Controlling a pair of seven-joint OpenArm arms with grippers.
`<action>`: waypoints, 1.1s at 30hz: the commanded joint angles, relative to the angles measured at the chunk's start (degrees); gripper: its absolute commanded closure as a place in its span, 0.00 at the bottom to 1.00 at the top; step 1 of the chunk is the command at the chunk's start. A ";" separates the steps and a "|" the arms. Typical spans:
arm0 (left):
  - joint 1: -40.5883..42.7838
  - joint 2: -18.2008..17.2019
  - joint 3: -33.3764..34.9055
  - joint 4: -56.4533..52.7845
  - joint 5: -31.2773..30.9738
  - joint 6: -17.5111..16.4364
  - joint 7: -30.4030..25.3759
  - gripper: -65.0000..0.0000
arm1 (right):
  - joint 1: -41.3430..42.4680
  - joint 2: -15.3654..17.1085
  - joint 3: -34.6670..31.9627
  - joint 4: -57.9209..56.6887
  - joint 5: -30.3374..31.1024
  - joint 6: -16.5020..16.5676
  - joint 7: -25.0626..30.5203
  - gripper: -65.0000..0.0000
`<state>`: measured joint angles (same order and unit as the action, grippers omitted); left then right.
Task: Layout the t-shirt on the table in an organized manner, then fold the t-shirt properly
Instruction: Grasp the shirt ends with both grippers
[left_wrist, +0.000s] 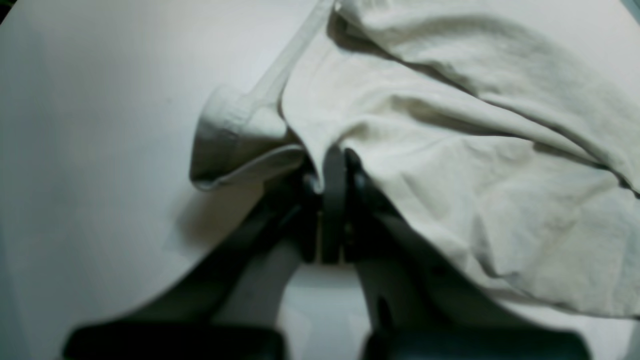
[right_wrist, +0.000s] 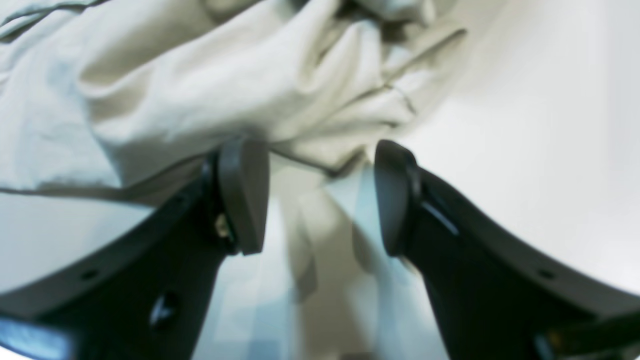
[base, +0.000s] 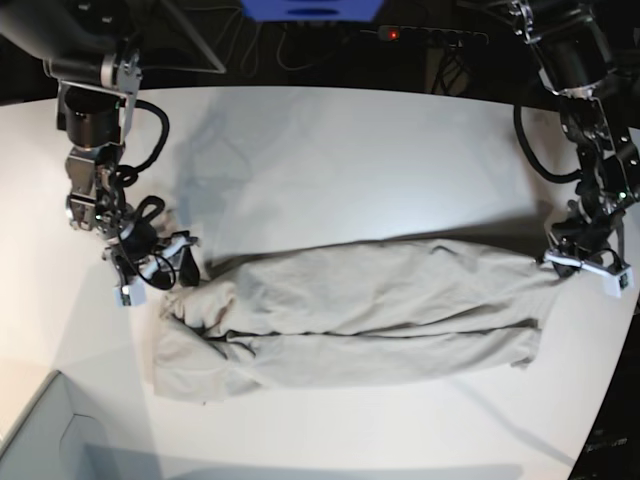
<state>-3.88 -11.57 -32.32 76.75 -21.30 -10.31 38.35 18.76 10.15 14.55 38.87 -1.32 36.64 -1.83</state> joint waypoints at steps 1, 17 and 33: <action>-1.18 -0.95 -0.17 0.83 -0.55 -0.02 -1.38 1.00 | 1.32 0.88 0.09 1.96 0.93 -0.56 1.78 0.48; -1.09 -0.87 -0.17 0.83 -0.55 -0.02 -1.38 1.00 | 1.32 0.88 0.09 2.67 0.93 -0.56 1.78 0.48; -1.09 -2.36 -0.17 0.83 -0.72 0.15 -1.38 1.00 | 3.35 0.27 0.18 2.40 0.93 -0.56 1.78 0.48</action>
<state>-3.86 -13.04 -32.16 76.75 -21.34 -10.26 38.33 20.29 10.11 14.61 40.49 -1.26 36.60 -1.67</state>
